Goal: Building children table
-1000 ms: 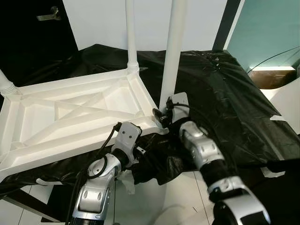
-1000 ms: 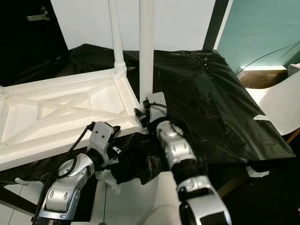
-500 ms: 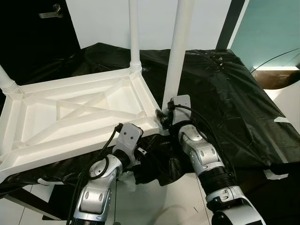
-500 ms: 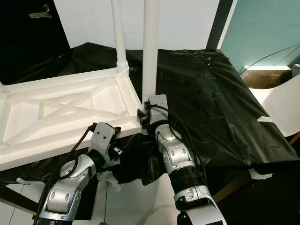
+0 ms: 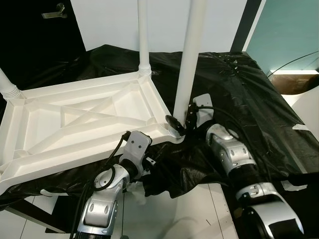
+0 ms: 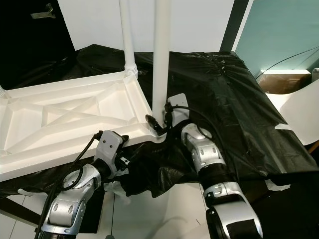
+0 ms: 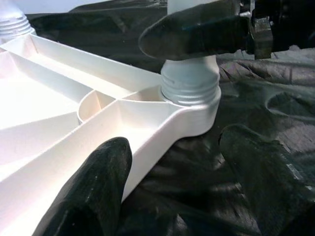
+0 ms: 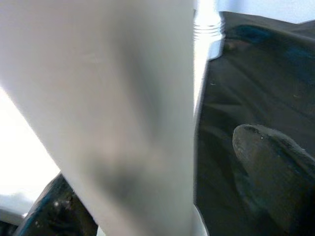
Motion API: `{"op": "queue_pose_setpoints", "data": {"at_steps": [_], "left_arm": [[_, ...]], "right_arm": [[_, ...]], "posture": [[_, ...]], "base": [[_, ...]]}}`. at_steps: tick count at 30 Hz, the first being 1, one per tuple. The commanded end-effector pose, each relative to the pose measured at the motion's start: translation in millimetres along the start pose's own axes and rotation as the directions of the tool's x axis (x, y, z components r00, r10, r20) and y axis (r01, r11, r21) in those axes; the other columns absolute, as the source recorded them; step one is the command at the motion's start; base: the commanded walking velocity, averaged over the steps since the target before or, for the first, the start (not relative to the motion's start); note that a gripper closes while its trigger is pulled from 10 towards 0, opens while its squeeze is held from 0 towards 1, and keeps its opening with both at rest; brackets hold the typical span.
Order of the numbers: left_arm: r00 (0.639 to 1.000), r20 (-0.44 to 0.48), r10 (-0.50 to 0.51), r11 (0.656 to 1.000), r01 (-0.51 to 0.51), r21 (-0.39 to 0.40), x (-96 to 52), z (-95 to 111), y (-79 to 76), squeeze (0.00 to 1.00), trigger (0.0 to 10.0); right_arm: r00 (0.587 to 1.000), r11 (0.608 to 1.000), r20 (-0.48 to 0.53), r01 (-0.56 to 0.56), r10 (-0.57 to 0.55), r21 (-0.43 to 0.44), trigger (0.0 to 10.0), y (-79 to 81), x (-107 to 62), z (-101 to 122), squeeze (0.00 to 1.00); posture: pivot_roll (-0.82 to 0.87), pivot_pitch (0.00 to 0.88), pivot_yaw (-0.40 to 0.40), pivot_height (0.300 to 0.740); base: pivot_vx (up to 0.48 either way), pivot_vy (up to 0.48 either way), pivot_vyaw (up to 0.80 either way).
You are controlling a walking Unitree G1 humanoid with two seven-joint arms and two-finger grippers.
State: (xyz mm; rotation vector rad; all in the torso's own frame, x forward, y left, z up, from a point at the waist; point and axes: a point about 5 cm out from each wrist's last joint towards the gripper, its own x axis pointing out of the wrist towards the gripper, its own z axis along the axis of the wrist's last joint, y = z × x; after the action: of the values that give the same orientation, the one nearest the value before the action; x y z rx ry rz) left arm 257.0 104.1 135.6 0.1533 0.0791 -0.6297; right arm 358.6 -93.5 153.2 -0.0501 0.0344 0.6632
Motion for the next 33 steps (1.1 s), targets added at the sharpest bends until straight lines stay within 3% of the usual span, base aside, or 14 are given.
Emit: {"op": "queue_pose_setpoints", "data": {"at_steps": [1,5,6,7,8,9,19,21,26,28,29,32,33], "left_arm": [[0.998,-0.003,0.064,0.998,-0.064,0.002,2.1,1,4.7,0.0,10.0],[0.997,0.009,0.08,0.997,-0.08,0.007,3.3,4,8.4,0.0,10.0],[0.996,0.011,0.085,0.996,-0.086,0.008,2.8,5,9.4,0.0,10.0],[0.996,0.012,0.091,0.996,-0.091,0.009,2.3,6,10.6,0.0,10.0],[0.996,0.012,0.091,0.996,-0.091,0.009,2.3,6,10.6,0.0,10.0],[0.995,0.012,0.096,0.995,-0.096,0.01,1.8,6,11.6,0.0,10.0],[0.993,0.011,0.114,0.993,-0.114,0.01,-1.1,5,13.2,0.0,10.0],[0.993,0.015,0.116,0.993,-0.116,0.008,-0.7,6,11.9,0.0,10.0],[0.993,0.02,0.117,0.993,-0.117,0.006,0.0,7,11.4,0.0,10.0],[0.994,0.019,0.111,0.994,-0.111,0.004,-0.1,7,9.5,0.0,10.0],[0.994,0.014,0.106,0.994,-0.106,0.005,-0.9,6,8.8,0.0,10.0],[0.995,0.011,0.103,0.995,-0.103,0.006,-1.5,5,8.4,0.0,10.0],[0.995,0.007,0.101,0.995,-0.101,0.008,-1.8,4,8.9,0.0,10.0]], "right_arm": [[0.996,0.996,-0.004,-0.084,0.084,-0.019,10.0,3.5,5.3,2,0.0],[0.982,0.981,-0.035,-0.186,0.184,-0.051,10.0,4.2,12.5,2,0.0],[0.979,0.978,-0.043,-0.2,0.198,-0.057,7.6,4.2,13.4,2,0.0],[0.976,0.975,-0.053,-0.212,0.209,-0.061,0.9,3.4,14.4,2,0.0],[0.976,0.975,-0.053,-0.212,0.209,-0.061,0.9,3.4,14.4,2,0.0],[0.974,0.972,-0.065,-0.222,0.218,-0.075,0.0,2.5,14.8,1,0.0],[0.97,0.972,-0.122,-0.22,0.209,-0.082,0.0,-3.5,12.2,-5,0.0],[0.986,0.989,-0.105,-0.139,0.133,-0.051,0.0,-2.8,12.5,-8,0.0],[0.992,0.997,-0.104,-0.071,0.069,-0.015,0.0,2.6,14.6,-11,0.0],[0.993,0.998,-0.11,0.042,-0.036,0.056,0.0,10.7,18.1,-17,0.0],[0.989,0.992,-0.119,0.093,-0.083,0.083,10.0,18.3,19.8,-21,0.0],[0.985,0.986,-0.123,0.132,-0.12,0.098,10.0,23.3,20.6,-22,0.0],[0.972,0.968,-0.13,0.215,-0.198,0.129,10.0,33.3,20.9,-25,0.0]], "posture": [[0.12,0.0,-0.059,0.74],[0.14,0.0,-0.065,0.74],[0.14,0.0,-0.065,0.74],[0.14,0.0,-0.067,0.74],[0.14,0.0,-0.067,0.74],[0.15,0.0,-0.069,0.74],[0.16,0.0,-0.078,0.74],[0.16,0.0,-0.083,0.74],[0.16,0.0,-0.082,0.74],[0.15,0.0,-0.082,0.74],[0.15,0.0,-0.078,0.74],[0.15,0.0,-0.078,0.74],[0.15,0.0,-0.079,0.74]], "base": [[0.0,0.0,0.0],[0.0,0.0,0.0],[0.0,0.0,0.0],[0.0,0.0,0.0],[0.0,0.0,0.0],[0.0,0.0,0.0],[0.0,0.0,0.0],[0.0,0.0,0.0],[0.0,0.0,0.0],[0.0,0.0,0.0],[0.0,0.0,0.0],[0.0,0.0,0.0],[0.0,0.0,0.0]]}}
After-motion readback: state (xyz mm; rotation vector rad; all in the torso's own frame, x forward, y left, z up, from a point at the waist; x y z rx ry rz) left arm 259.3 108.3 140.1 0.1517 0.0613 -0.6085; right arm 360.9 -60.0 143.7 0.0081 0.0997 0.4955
